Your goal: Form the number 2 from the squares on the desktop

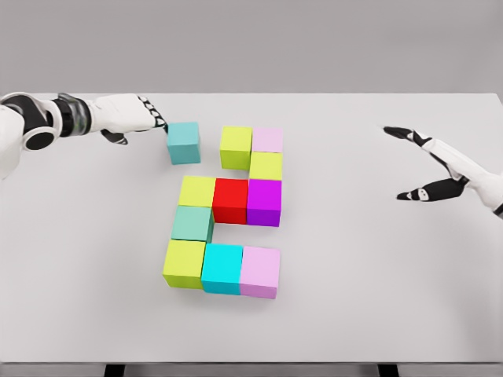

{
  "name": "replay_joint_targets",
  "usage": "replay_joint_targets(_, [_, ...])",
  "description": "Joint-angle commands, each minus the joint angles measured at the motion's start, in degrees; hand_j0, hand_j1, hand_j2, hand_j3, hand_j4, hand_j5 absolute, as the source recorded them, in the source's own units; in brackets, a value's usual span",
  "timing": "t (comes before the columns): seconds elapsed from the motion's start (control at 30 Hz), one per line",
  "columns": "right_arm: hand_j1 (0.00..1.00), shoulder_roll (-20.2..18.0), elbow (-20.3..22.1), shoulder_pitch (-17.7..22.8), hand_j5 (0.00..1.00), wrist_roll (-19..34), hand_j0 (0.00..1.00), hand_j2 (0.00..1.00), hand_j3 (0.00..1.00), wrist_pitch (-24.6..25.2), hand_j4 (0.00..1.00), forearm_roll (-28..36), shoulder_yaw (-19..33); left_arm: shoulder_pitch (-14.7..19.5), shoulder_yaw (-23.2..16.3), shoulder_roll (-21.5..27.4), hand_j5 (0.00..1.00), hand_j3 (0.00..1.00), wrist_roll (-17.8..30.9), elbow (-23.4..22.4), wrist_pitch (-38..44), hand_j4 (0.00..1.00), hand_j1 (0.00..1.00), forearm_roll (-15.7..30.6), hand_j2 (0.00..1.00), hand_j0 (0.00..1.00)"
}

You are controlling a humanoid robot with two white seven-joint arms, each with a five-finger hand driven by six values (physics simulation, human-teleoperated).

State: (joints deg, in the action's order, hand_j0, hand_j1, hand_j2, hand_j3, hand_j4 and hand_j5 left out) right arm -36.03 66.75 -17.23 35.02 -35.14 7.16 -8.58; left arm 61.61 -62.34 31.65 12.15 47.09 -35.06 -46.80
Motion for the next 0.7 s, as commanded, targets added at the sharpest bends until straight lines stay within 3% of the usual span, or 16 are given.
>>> replay_joint_targets(0.0, [1.00,0.0,-2.9,0.0,1.00,0.0,1.00,1.00,1.00,0.1,1.00,0.4,1.1,0.0,0.1,-0.4,0.85,0.85,0.0,0.2,0.1,0.85,0.85,0.2,0.85,0.85])
replay_joint_targets(0.3, [1.00,0.1,-3.9,0.1,1.00,0.0,1.00,1.00,1.00,0.1,1.00,0.4,1.1,-0.2,0.3,0.1,0.85,0.85,0.0,0.1,0.1,0.85,0.85,0.3,0.85,0.85])
replay_joint_targets(0.43, [1.00,0.1,-3.9,0.1,1.00,0.0,1.00,1.00,1.00,0.1,1.00,0.4,1.1,-0.2,-0.1,2.5,0.85,0.85,0.0,1.1,0.1,0.85,0.85,0.9,0.85,0.85])
replay_joint_targets(0.67, [1.00,0.1,-4.0,0.1,1.00,0.0,1.00,1.00,1.00,0.1,1.00,0.4,1.0,-0.3,-2.8,5.5,0.86,0.86,-0.1,7.0,0.1,0.86,0.86,0.9,0.86,0.86])
